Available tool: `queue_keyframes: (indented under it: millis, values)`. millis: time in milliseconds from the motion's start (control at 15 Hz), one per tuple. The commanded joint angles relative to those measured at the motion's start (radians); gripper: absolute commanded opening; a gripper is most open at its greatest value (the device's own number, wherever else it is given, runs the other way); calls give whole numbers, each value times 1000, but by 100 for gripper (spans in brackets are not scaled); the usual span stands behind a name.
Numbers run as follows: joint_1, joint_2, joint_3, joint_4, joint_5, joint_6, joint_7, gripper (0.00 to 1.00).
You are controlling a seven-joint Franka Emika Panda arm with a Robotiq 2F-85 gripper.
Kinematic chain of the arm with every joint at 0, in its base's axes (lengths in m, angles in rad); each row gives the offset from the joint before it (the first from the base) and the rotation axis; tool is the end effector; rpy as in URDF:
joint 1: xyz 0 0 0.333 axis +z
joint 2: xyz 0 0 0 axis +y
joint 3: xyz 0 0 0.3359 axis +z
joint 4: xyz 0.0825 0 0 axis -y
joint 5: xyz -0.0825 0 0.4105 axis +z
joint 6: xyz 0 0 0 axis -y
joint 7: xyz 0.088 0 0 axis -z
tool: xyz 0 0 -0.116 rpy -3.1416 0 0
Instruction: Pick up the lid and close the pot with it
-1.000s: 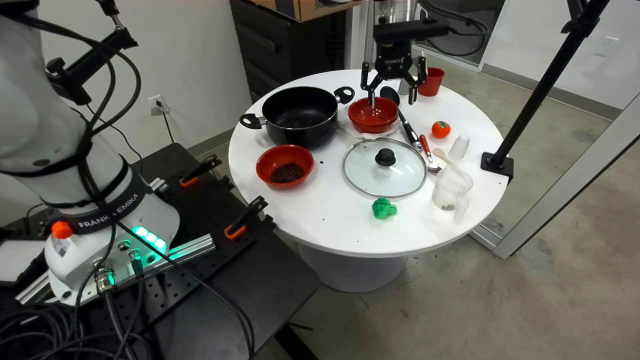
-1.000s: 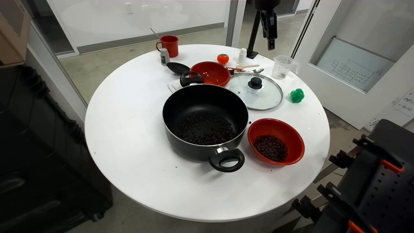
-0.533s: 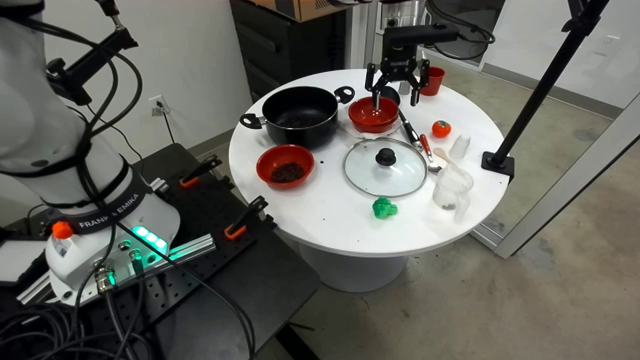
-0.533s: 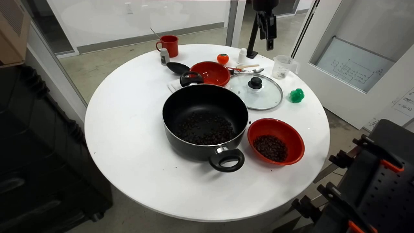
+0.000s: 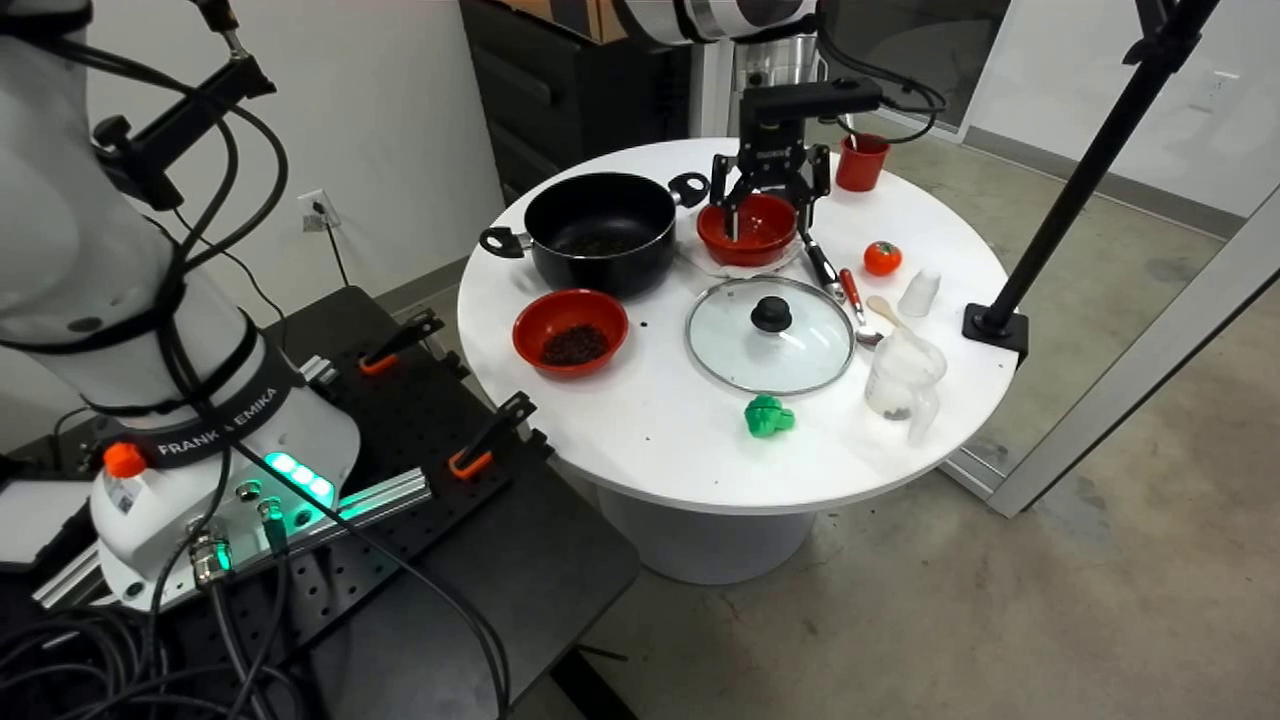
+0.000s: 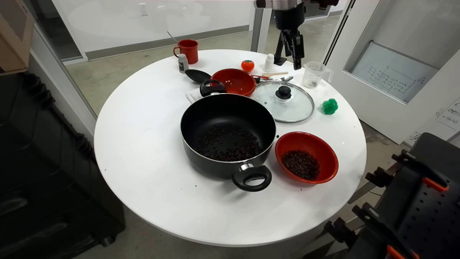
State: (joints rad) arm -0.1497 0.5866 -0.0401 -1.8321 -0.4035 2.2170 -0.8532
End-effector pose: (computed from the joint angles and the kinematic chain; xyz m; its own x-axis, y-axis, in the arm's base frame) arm 0.6391 -0.1375 0.1853 0.5451 0.7538 -0.3671 0.8116 -0.5842 0.0056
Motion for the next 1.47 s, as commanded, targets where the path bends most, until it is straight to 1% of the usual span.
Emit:
queue_keyframes:
  millis: [0,533,867,1400]
  values:
    - [31,72,-17,50,-32,34,48,100]
    - [54,226,-42,188,-64,17,127,100]
    - [50,304,-53,267,-57,-14,139,100]
    - [48,386,-64,351,-57,-54,132,100]
